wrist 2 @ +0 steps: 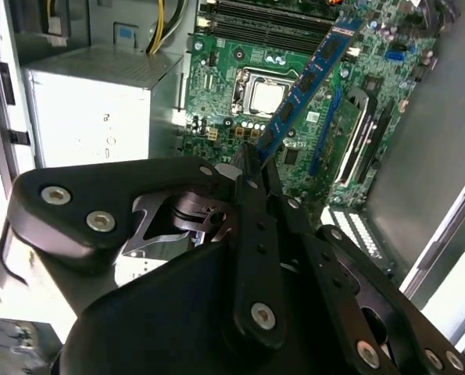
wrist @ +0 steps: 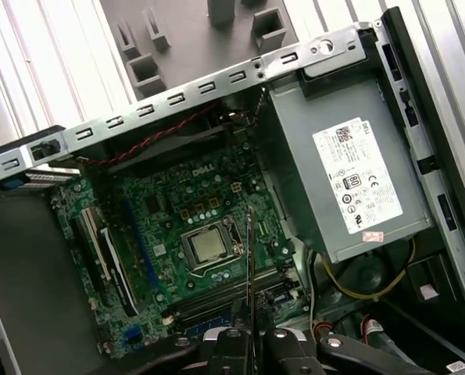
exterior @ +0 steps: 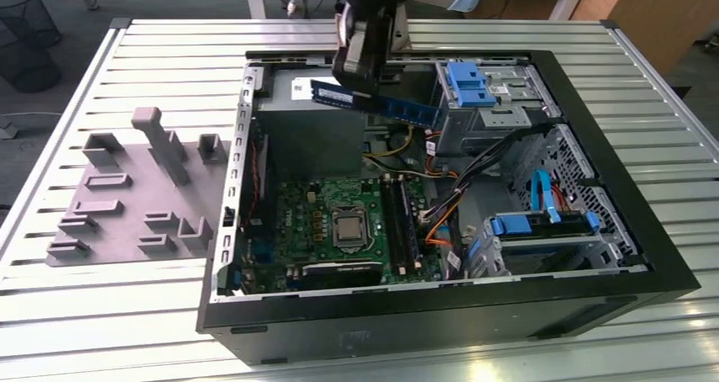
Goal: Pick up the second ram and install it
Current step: 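Insert the second ram into the second slot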
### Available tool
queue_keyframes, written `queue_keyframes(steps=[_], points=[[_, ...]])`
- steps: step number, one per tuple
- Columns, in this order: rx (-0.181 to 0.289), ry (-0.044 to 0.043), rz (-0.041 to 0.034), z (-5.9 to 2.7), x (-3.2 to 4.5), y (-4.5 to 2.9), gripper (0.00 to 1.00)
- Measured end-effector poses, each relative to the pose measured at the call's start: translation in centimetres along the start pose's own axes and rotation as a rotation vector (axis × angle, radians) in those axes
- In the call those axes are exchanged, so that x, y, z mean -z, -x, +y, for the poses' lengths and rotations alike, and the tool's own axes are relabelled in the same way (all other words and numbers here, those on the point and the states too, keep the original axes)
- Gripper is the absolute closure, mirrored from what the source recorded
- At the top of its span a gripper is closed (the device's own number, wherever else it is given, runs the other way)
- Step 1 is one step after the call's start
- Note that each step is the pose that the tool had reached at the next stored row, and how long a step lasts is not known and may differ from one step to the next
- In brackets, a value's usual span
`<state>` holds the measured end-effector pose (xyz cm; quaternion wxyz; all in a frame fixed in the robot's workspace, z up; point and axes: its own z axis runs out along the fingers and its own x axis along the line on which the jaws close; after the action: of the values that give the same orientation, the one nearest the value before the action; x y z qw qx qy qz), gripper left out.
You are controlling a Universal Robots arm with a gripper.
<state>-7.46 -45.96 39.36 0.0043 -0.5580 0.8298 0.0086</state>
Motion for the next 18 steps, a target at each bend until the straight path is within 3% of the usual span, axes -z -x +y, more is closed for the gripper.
queue_keyframes(steps=[18], points=[[-0.22,-0.0051,0.0014,0.0,-0.19,0.0,0.86]])
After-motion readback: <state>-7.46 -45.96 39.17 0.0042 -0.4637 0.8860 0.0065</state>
